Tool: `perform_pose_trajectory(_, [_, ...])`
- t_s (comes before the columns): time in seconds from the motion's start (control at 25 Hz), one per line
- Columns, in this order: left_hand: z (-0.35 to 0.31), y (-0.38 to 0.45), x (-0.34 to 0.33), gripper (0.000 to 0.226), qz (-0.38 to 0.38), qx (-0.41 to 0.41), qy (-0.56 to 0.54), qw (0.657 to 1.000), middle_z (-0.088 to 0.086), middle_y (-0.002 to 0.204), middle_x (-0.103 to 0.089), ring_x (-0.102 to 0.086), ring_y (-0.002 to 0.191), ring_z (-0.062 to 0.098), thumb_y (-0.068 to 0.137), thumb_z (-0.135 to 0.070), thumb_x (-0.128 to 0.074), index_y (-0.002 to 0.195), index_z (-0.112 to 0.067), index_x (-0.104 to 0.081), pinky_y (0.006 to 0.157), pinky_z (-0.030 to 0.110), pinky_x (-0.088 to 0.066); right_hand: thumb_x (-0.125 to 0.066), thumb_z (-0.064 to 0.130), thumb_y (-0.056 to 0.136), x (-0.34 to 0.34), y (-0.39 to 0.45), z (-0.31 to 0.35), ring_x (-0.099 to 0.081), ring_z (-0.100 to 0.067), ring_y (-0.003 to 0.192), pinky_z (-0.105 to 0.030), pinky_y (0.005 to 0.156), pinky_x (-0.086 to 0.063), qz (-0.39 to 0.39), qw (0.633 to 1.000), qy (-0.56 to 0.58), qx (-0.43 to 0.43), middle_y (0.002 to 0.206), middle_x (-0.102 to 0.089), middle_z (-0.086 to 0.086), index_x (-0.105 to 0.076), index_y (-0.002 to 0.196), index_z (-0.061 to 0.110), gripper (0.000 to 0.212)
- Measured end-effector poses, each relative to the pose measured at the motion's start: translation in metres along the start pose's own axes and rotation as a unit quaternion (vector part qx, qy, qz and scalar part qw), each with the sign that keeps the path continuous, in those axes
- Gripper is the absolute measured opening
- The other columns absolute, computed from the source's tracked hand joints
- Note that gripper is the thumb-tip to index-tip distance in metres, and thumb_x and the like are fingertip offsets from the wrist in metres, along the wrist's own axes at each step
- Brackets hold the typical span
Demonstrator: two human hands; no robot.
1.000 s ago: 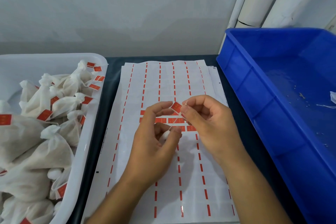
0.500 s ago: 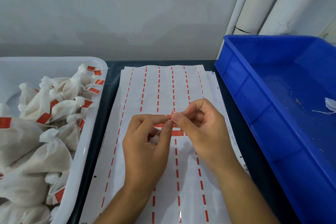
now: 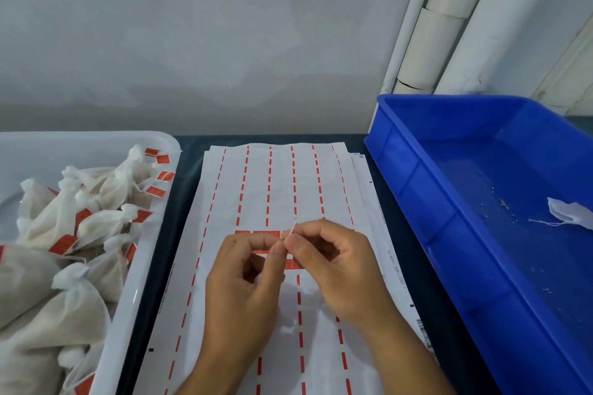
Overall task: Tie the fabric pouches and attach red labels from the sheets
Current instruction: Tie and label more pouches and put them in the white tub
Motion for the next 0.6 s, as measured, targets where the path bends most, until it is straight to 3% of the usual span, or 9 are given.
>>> perform_pose_trajectory(0.16, [0.001, -0.004, -0.012, 0.016, 0.074, 0.015, -0.037, 0.996, -0.013, 0.098, -0.069, -0.070, 0.082, 0.018, 0.090, -0.036, -0.070, 0.103, -0.039, -0.062, 0.067, 0.022, -0.057, -0.068, 0.028, 0.100, 0.003, 0.000, 0.004, -0.073, -0.023, 0.092, -0.040, 0.080, -0.063, -0.027, 0.999, 0.013, 0.022, 0.093, -0.075, 0.006, -0.073, 0.097, 0.028, 0.006])
perform_pose_trajectory(0.28, [0.003, -0.004, -0.015, 0.038, 0.094, -0.003, 0.016, 0.995, -0.021, 0.104, -0.065, -0.067, 0.088, 0.015, 0.090, -0.014, -0.076, 0.112, -0.040, -0.058, 0.071, 0.020, -0.056, -0.068, 0.023, 0.099, 0.007, 0.000, 0.006, -0.072, -0.020, 0.087, -0.028, 0.074, -0.059, -0.048, 0.998, -0.010, 0.035, 0.090, -0.072, 0.007, -0.073, 0.093, 0.028, 0.009])
perform_pose_trajectory(0.4, [0.005, -0.004, -0.016, 0.041, 0.092, -0.009, 0.033, 0.995, -0.024, 0.106, -0.064, -0.066, 0.095, 0.010, 0.090, -0.010, -0.076, 0.114, -0.038, -0.058, 0.074, 0.017, -0.055, -0.069, 0.026, 0.099, 0.012, -0.001, 0.009, -0.072, -0.015, 0.086, -0.017, 0.069, -0.056, -0.069, 0.996, -0.027, 0.042, 0.089, -0.073, 0.009, -0.073, 0.091, 0.030, 0.010])
perform_pose_trajectory(0.48, [0.008, -0.003, -0.016, 0.039, 0.089, -0.002, 0.034, 0.995, -0.025, 0.107, -0.065, -0.065, 0.104, 0.005, 0.091, -0.011, -0.075, 0.114, -0.037, -0.058, 0.085, 0.017, -0.055, -0.068, 0.035, 0.095, 0.007, 0.002, 0.009, -0.073, -0.015, 0.088, -0.023, 0.071, -0.061, -0.063, 0.998, -0.010, 0.025, 0.091, -0.074, 0.010, -0.073, 0.092, 0.034, 0.006])
perform_pose_trajectory(0.6, [0.015, 0.003, -0.012, 0.031, 0.077, 0.005, 0.035, 0.996, -0.020, 0.109, -0.067, -0.066, 0.107, 0.007, 0.093, -0.021, -0.074, 0.117, -0.034, -0.059, 0.095, 0.027, -0.057, -0.065, 0.037, 0.096, -0.007, 0.009, 0.015, -0.072, -0.016, 0.093, -0.035, 0.076, -0.064, -0.037, 0.999, -0.031, 0.024, 0.097, -0.071, 0.012, -0.069, 0.095, 0.039, 0.004])
Point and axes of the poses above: each hand's wrist, its own y-axis towards the middle knuckle, its own x-axis out of the back of the hand, z = x × y, the point moved 8 cm from there along y, towards the middle knuckle
